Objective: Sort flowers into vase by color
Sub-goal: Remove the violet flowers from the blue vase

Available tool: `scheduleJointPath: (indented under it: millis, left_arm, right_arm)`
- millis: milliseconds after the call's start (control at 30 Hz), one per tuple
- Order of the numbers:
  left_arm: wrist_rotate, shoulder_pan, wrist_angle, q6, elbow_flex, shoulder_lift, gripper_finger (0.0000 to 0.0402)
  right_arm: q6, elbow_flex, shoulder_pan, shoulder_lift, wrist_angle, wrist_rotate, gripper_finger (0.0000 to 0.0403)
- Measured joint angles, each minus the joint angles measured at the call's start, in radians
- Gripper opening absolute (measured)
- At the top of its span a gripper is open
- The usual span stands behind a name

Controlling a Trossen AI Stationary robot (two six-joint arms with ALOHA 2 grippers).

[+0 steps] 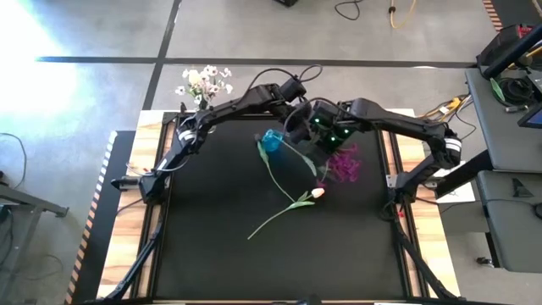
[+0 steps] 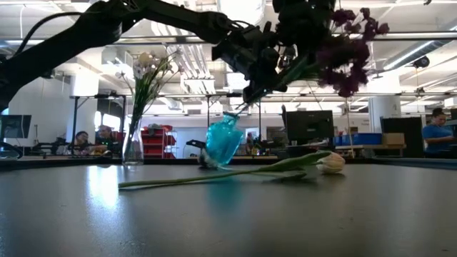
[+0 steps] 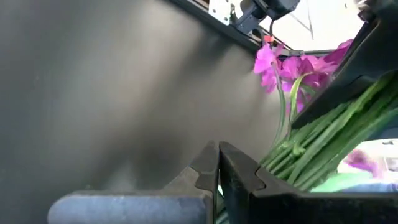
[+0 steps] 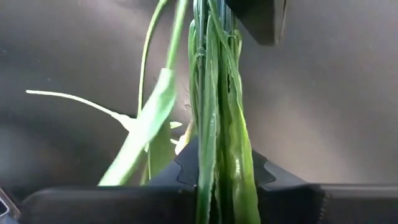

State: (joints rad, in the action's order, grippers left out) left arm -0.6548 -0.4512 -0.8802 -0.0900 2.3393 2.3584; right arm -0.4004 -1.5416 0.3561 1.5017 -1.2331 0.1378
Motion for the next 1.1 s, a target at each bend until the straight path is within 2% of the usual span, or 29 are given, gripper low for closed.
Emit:
scheduleJointPath:
  millis: [233,567,733,900,1100]
  left_arm:
    - [-0.002,0.003,0.026,0.012,-0.008,0.003,0.0001]
    - [-0.005,-0.031,-0.029,0.083,-0.008,0.001,0.0000]
    - [0.007,-0.067,-0.088,0.139,-0.008,-0.014,0.0000]
    - [0.019,-0.095,-0.137,0.233,-0.008,-0.028,0.0000]
    - [0.028,-0.094,-0.303,0.542,-0.009,-0.072,0.0000]
  right_arm:
    - [0.011,-0.045,0.001,0.038,-0.032,0.059,0.0067]
    - [0.090,-0.014,-0.001,-0.013,-0.031,0.061,0.0020]
    - [0.103,0.144,-0.003,-0.136,0.039,0.053,0.0017]
    - [0.024,0.372,-0.003,-0.277,0.169,0.072,0.0017]
    - [-0.059,0.596,-0.002,-0.394,0.338,0.071,0.0019]
